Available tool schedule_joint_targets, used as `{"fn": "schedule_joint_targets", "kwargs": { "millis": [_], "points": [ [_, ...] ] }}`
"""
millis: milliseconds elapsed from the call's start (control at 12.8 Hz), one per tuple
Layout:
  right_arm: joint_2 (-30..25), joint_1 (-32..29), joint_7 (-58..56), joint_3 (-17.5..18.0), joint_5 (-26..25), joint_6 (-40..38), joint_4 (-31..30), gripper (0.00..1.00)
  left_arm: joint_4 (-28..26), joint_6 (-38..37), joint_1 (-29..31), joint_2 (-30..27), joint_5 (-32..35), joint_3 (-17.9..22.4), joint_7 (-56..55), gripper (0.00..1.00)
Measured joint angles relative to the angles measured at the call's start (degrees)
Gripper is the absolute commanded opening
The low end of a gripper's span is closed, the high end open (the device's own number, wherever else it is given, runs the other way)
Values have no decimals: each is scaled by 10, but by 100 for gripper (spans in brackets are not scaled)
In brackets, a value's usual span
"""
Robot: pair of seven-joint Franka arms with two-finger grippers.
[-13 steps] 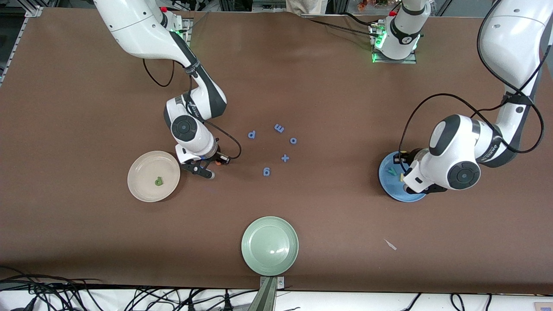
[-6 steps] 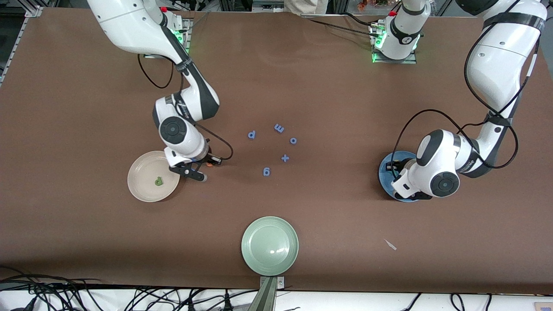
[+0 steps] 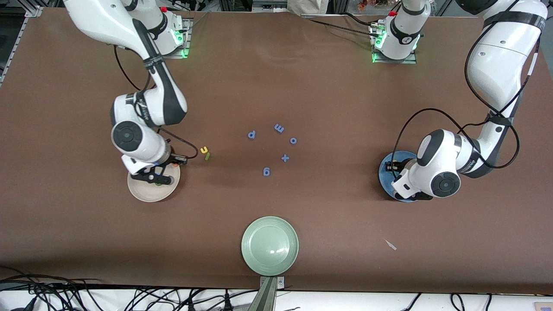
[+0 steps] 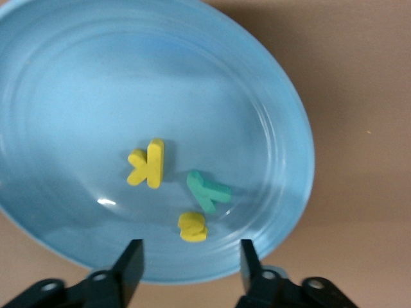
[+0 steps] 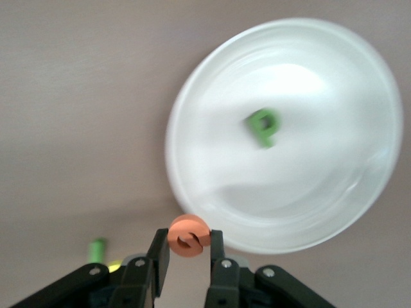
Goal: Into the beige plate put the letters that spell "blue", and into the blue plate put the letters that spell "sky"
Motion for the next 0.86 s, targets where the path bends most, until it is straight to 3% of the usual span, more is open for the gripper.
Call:
{"fn": "schedule_joint_targets", "kwargs": {
  "millis": [78, 548, 861],
  "points": [
    [0, -5, -25, -14, 0, 0, -1, 71, 2, -7, -2, -10, 0, -1, 0, 100],
    [0, -8, -36, -12, 63, 1, -1, 75, 9, -37, -3, -104, 0, -40, 1, 100],
    [3, -4, 32, 22, 71, 8, -1, 75, 38, -38, -3, -169, 0, -56, 9, 100]
  ]
}}
